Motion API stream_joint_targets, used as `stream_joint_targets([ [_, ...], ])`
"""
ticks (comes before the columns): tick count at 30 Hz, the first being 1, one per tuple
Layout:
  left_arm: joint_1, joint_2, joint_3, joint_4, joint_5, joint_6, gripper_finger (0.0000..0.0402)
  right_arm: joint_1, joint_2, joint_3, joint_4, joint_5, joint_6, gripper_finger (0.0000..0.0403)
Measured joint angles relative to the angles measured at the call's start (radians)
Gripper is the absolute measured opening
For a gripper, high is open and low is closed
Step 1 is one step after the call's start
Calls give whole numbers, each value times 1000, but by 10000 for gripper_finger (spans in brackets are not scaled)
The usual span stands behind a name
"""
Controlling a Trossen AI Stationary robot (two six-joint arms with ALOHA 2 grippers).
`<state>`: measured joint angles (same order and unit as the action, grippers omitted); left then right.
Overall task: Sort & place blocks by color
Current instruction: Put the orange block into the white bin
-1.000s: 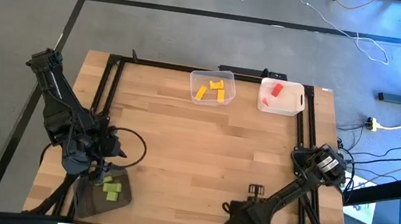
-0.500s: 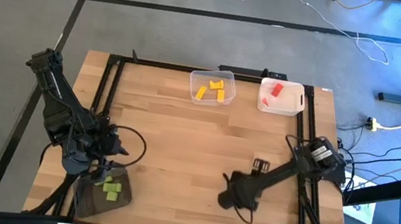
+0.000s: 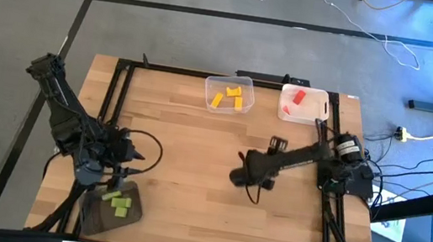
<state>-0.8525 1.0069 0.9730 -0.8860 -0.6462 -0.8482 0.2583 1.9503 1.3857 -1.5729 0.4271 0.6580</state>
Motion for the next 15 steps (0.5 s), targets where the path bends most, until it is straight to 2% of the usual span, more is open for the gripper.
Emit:
stream_joint_targets([
  [10, 116, 0, 0, 5, 58, 72, 183, -234, -188, 0, 1, 228, -77, 121],
  [15, 157, 0, 0, 6, 58, 100, 183, -395, -264, 0, 1, 292, -124, 121],
])
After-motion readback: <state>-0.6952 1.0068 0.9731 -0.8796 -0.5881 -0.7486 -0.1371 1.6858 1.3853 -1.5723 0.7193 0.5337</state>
